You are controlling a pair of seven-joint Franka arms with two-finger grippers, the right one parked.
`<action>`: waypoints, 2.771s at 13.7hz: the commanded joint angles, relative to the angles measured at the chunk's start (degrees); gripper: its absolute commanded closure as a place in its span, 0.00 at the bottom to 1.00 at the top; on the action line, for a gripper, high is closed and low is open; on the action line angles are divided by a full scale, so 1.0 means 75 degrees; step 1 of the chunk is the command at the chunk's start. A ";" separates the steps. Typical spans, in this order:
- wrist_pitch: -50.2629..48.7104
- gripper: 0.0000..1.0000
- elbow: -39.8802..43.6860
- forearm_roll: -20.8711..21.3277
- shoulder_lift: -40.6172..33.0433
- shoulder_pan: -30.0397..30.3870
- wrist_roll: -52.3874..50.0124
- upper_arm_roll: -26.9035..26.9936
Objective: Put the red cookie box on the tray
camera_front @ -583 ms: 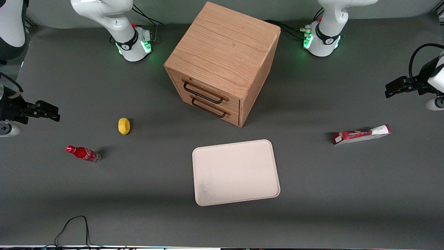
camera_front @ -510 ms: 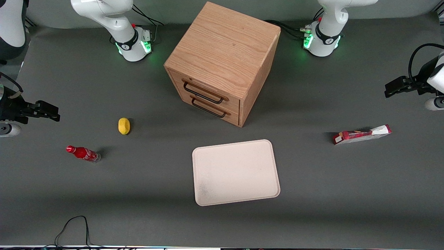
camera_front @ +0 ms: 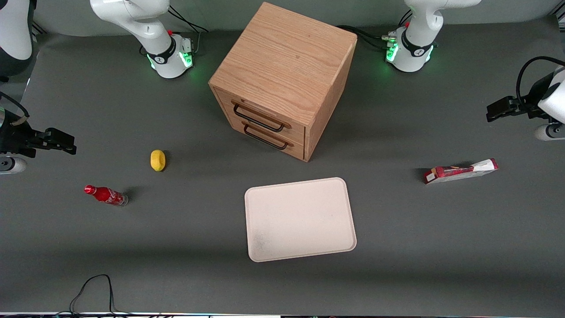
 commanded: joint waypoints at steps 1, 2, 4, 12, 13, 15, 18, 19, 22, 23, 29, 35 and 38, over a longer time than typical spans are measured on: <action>-0.0230 0.00 0.0277 0.0073 0.0077 -0.0045 -0.0035 0.0016; -0.0242 0.00 0.0277 0.0085 0.0077 -0.0057 -0.0047 0.0016; -0.0242 0.00 0.0289 0.0097 0.0077 -0.0057 -0.0047 0.0016; -0.0184 0.00 0.0300 0.0143 0.0053 -0.0116 -0.0141 -0.0101; -0.0195 0.00 0.0289 0.0143 0.0053 -0.0104 -0.0141 -0.0101; -0.0253 0.00 0.0300 0.0167 0.0042 -0.0104 -0.0129 -0.0112; -0.0312 0.00 0.0277 0.0167 0.0030 -0.0104 -0.0105 -0.0113; -0.0335 0.00 0.0265 0.0167 0.0041 -0.0092 -0.0059 -0.0113; -0.0405 0.00 0.0254 0.0295 0.0053 -0.0127 0.0511 -0.0171; -0.0545 0.00 0.0277 0.0597 0.0053 -0.0162 0.1212 -0.0276; -0.0430 0.00 0.0300 0.1196 0.0030 -0.0034 0.5161 -0.0230; 0.0096 0.00 0.0195 0.0837 0.0018 0.0913 0.8452 -0.0206; 0.0460 0.00 -0.0085 0.0367 0.0030 0.1454 0.9842 -0.0218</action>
